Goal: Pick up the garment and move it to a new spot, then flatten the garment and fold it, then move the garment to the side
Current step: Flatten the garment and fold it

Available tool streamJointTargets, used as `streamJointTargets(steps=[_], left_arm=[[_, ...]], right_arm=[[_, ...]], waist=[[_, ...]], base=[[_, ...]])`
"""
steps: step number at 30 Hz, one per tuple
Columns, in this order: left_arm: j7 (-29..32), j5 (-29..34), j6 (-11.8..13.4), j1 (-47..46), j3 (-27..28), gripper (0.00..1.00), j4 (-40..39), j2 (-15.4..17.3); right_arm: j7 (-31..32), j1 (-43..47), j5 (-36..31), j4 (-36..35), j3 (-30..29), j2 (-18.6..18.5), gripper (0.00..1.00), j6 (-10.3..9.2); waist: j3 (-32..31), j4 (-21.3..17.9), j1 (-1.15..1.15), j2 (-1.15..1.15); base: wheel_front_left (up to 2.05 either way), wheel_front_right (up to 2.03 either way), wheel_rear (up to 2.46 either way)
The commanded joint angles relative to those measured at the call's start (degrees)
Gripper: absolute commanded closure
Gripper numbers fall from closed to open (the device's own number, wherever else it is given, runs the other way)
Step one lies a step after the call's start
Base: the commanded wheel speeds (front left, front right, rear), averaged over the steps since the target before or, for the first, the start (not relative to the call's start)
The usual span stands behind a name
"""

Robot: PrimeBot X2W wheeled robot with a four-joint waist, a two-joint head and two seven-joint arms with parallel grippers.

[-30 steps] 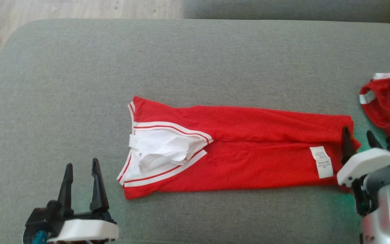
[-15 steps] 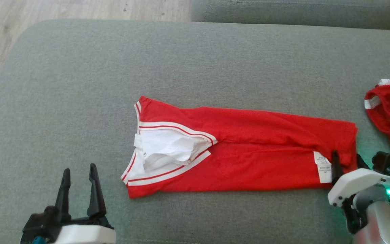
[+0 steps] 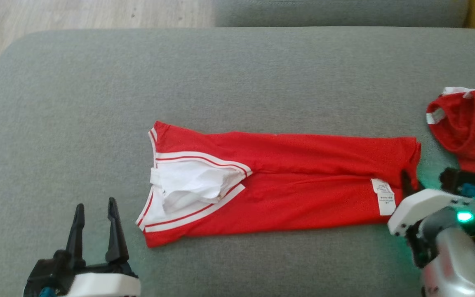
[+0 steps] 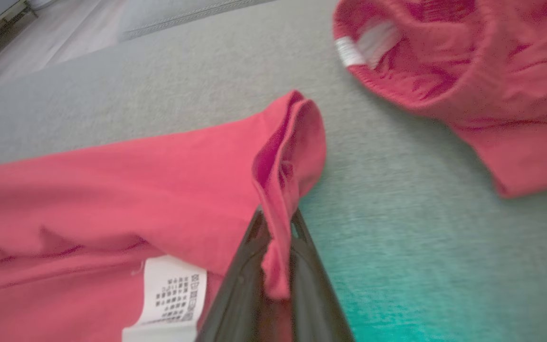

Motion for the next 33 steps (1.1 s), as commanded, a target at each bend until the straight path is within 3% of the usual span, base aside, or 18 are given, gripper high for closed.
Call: streamJointTargets(steps=[1,10,17,24,33], left_arm=[[-0.7,0.6,-0.42,-1.38,2.46,0.0,-1.56,-0.29],[-0.7,0.97,-0.97,-1.35,2.26,0.0,-0.98,-1.24],[-0.7,1.43,-1.29,-1.97,2.02,0.0,-0.33,-1.9],[-0.7,2.02,-1.85,-3.26,0.82,0.0,0.81,-2.35],[-0.7,1.8,-2.21,-3.93,0.1,0.0,1.68,-3.01]], right_arm=[[0.53,-2.04,-0.14,-2.94,-0.22,-0.39,1.0,0.21],[6.61,1.09,2.8,-15.36,-4.94,-3.29,1.0,0.21],[13.33,4.56,7.44,-26.95,-4.79,-1.63,1.0,0.21],[17.81,6.22,19.08,-34.92,9.15,-0.43,1.0,0.21],[14.3,4.36,31.57,-32.78,27.81,-0.4,1.0,0.21]], waist=[[-0.57,-0.81,0.0,0.0],[-1.31,-2.85,0.0,0.0],[-1.33,-3.27,0.0,0.0],[-1.67,-1.4,0.0,0.0],[-2.01,1.93,0.0,0.0]], base=[[0.0,0.0,0.0],[0.0,0.0,0.0],[0.0,0.0,0.0],[0.0,0.0,0.0],[0.0,0.0,0.0]])
